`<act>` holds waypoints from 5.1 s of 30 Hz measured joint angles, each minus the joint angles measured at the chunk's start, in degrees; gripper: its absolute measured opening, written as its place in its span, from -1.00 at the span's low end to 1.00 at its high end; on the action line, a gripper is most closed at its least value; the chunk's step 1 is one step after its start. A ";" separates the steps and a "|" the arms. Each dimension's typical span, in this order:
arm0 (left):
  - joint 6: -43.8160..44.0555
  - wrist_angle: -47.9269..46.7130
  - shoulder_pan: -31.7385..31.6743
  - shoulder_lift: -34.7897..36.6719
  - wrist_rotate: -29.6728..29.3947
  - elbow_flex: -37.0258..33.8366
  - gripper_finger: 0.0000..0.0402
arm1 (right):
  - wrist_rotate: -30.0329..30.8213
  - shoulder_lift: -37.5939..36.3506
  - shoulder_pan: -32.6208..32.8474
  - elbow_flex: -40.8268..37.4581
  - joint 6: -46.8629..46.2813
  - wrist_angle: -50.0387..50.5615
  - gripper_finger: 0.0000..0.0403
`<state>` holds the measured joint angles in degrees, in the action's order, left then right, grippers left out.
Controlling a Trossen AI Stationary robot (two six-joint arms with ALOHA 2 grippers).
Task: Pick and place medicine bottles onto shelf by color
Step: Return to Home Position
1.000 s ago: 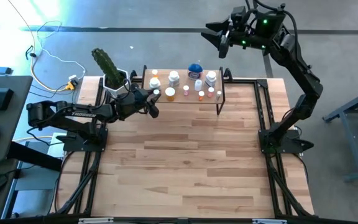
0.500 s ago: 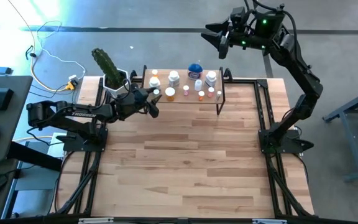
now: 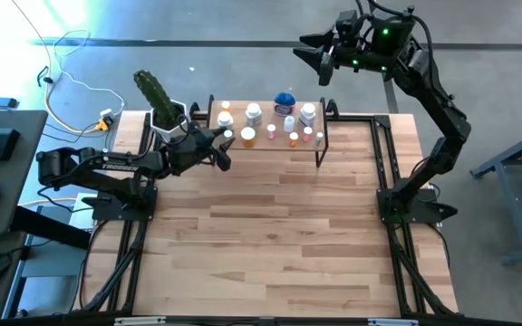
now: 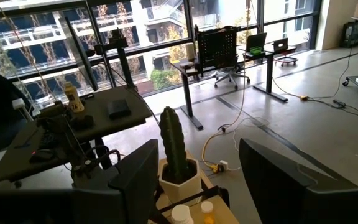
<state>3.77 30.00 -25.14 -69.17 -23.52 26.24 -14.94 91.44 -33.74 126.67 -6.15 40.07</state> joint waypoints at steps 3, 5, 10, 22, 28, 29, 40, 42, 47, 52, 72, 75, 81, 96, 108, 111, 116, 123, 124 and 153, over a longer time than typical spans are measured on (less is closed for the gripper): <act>-0.90 -0.09 0.50 0.00 -0.02 0.00 0.03 | 0.00 0.00 0.02 0.00 -0.01 0.00 0.07; -0.87 -0.77 0.59 0.58 0.16 -0.02 0.03 | 0.00 0.00 0.02 0.00 0.05 0.00 0.07; -0.75 -2.29 0.87 1.93 -0.31 -0.15 0.03 | 0.00 0.00 0.02 0.00 0.17 -0.01 0.07; 1.82 -10.78 0.91 7.32 0.94 -0.17 0.03 | 0.00 0.00 0.02 0.00 0.17 0.00 0.07; 3.63 -18.90 0.97 13.39 5.30 -0.17 0.03 | 0.00 0.00 0.02 0.00 -3.47 0.00 0.07; 3.67 -19.92 1.00 14.57 5.95 -0.17 0.03 | 0.00 0.00 0.04 0.00 -4.31 0.00 0.07; 12.74 -23.39 4.87 29.55 16.07 -0.17 0.03 | 1.83 1.22 7.86 -0.09 -2.86 3.43 0.07; 10.71 -23.04 6.77 32.66 16.85 -0.15 0.03 | 4.59 2.17 10.27 -0.09 -4.08 3.23 0.07; 7.88 -28.75 11.81 39.31 16.78 -0.15 0.03 | 9.66 5.20 15.96 -0.09 -5.64 -0.07 0.07; 5.91 -37.50 16.16 44.30 15.61 -0.15 0.03 | 10.40 6.84 19.86 -0.09 -6.37 -5.98 0.07; 8.24 -26.80 24.15 64.19 15.40 -22.43 0.03 | 17.48 6.75 25.76 -0.09 -20.88 -4.94 0.07; 8.47 -25.24 23.94 65.33 15.13 -24.45 0.03 | 17.44 6.24 25.94 -0.09 -20.14 -3.54 0.07; 13.50 -28.05 23.95 65.57 15.56 -25.64 0.03 | 18.42 1.48 26.12 -0.04 -16.92 1.82 0.07; 9.11 -27.36 23.95 65.55 15.42 -25.57 0.03 | 50.29 -8.47 41.71 0.04 -12.92 29.05 0.07; 9.09 -27.19 23.93 65.51 15.46 -25.57 0.03 | 78.34 -18.34 54.90 -22.83 -38.11 46.17 0.07; 9.11 -27.20 23.93 65.42 15.44 -25.55 0.03 | 77.00 -25.26 55.14 -35.97 -44.57 41.12 0.07; 9.11 -27.17 23.93 65.42 15.44 -25.55 0.03 | 71.67 -35.85 55.21 -56.19 -38.66 17.18 0.07; 9.10 -27.19 23.93 65.42 15.44 -25.55 0.03 | 56.00 -47.14 51.08 -80.33 -22.34 -18.62 0.07; 9.10 -27.17 23.93 65.42 15.44 -25.55 0.03 | 53.01 -48.53 50.04 -83.27 -20.53 -22.66 0.07; 9.10 -27.17 23.93 65.42 15.44 -25.55 0.03 | 20.51 -83.70 39.58 -122.79 -3.63 -56.65 0.07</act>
<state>12.87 2.83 -1.21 -3.75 -8.08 0.69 5.57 7.74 5.85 3.88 -9.77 -16.58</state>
